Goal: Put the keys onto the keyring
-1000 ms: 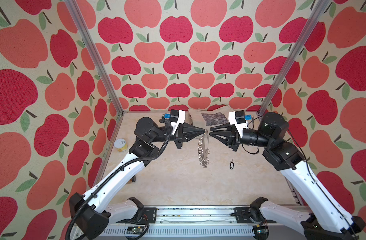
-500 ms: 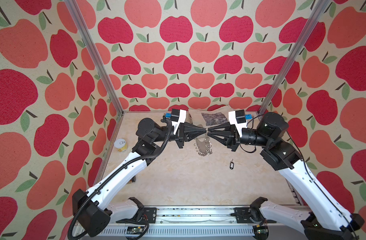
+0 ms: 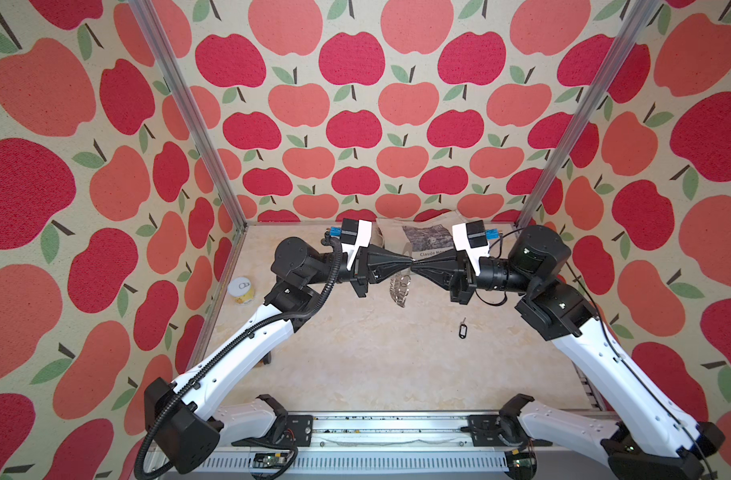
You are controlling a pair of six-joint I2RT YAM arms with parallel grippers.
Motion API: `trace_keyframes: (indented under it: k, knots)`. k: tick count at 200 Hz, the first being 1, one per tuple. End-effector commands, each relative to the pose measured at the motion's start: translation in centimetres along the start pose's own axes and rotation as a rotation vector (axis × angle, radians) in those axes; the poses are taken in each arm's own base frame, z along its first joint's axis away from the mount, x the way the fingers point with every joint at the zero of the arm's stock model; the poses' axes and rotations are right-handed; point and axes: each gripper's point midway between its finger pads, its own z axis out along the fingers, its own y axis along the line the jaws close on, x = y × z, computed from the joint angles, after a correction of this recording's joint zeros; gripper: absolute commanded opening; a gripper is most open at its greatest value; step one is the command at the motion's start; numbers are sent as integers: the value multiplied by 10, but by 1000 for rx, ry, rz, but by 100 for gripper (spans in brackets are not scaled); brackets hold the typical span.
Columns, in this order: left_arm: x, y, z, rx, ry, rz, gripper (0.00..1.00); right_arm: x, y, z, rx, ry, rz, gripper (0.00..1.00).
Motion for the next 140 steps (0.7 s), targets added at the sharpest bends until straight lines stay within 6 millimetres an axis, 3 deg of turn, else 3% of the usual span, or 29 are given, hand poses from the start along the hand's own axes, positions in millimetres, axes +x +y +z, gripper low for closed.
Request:
trace_keyframes:
  k: [1,27,41,60,94,140]
  knots:
    - [-11,-6,3,26,-23,30,0,-2,2,1,-8,-6,-8,0]
    - [-7,-2,-2,-31,17,17,1,8,-1,-5,46,78,-32,0]
    - [0,-2,-9,-78,72,5,22,15,-3,-11,85,153,-51,0]
    - [9,-2,-21,-160,173,31,36,26,-6,-18,116,268,-63,0]
    - [20,2,-31,-257,357,85,38,42,-5,-20,132,407,-80,0]
    - [35,-6,-17,-197,478,136,36,46,-7,-12,140,474,-112,0]
